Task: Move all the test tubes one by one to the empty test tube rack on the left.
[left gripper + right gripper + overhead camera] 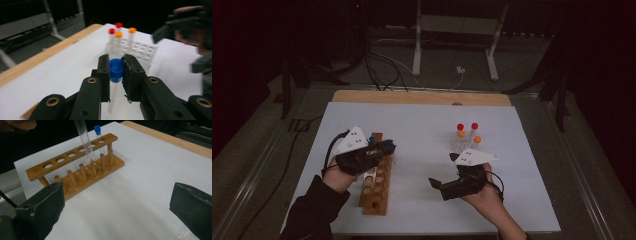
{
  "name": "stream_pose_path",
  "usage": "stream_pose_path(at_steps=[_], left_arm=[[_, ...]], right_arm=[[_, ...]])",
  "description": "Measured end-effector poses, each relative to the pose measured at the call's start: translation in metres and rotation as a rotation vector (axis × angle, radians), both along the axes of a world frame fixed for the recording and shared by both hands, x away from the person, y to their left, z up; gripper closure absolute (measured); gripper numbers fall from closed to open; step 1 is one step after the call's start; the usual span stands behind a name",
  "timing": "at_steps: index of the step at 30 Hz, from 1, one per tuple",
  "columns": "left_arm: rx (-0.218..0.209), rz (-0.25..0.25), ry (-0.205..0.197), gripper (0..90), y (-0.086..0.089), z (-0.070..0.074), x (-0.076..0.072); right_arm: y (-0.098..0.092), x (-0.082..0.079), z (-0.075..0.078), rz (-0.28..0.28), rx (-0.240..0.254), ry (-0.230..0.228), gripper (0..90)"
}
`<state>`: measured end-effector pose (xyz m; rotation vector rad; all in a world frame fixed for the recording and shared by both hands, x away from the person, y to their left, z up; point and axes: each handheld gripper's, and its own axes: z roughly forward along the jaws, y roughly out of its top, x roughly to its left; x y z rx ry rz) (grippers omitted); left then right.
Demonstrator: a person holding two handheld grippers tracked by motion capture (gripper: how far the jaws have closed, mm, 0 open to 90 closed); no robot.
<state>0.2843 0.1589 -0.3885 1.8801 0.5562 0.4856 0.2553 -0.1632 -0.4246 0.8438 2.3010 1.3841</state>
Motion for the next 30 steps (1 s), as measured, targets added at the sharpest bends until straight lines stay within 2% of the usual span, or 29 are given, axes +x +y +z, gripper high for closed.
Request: stream_pose_path(at_steps=[5, 7, 13, 17, 19, 24, 30], left_arm=[[-0.024, 0.070, -0.007, 77.8, 0.018, 0.003, 0.006], [-0.020, 0.108, -0.014, 77.9, 0.025, 0.002, 0.009], [-0.026, 0.181, 0.000, 77.9, 0.040, -0.005, 0.018], [-0.018, 0.205, 0.015, 77.9, 0.043, -0.013, 0.024], [-0.027, 0.202, 0.035, 77.9, 0.044, -0.017, 0.026], [0.012, 0.214, 0.051, 77.9, 0.042, -0.026, 0.030], [0.012, 0.215, 0.080, 77.8, 0.042, -0.037, 0.034]], right_arm=[[-0.001, -0.001, 0.001, 0.002, 0.000, -0.015, 0.0], [-0.001, -0.002, 0.002, 0.007, -0.001, -0.018, 0.0], [-0.003, -0.001, 0.002, 0.009, 0.007, -0.017, 0.0], [-0.003, -0.001, 0.002, 0.006, 0.007, -0.017, 0.0], [-0.004, -0.001, 0.002, 0.008, 0.010, -0.014, 0.0], [-0.005, 0.000, 0.002, 0.010, 0.017, -0.009, 0.0], [-0.005, -0.001, 0.002, 0.013, 0.017, -0.004, 0.0]])
